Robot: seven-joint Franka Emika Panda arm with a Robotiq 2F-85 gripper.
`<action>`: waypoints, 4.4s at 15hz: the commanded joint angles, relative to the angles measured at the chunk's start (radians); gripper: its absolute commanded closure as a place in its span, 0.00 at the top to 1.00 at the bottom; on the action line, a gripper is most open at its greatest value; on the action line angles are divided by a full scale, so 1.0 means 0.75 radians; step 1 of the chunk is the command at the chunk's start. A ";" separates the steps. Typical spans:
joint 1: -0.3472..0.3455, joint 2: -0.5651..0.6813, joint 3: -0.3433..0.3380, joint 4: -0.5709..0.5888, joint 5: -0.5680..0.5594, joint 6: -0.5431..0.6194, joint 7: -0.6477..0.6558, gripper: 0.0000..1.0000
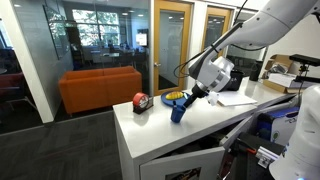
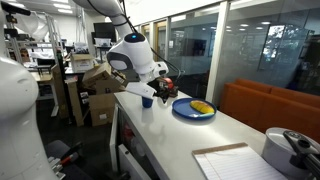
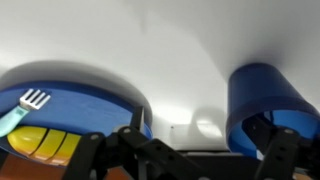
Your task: Put the marker in the cup
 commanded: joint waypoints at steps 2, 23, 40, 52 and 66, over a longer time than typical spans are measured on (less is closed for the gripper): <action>-0.081 0.039 -0.071 -0.106 -0.498 0.007 0.319 1.00; 1.014 0.094 -1.590 0.296 -2.576 -0.665 1.736 1.00; 0.140 -0.450 -0.434 0.142 -2.068 -1.203 1.584 1.00; -0.006 -0.448 -0.225 0.065 -1.769 -1.037 1.544 1.00; 0.060 -0.192 -0.214 0.122 -1.160 -0.818 1.187 1.00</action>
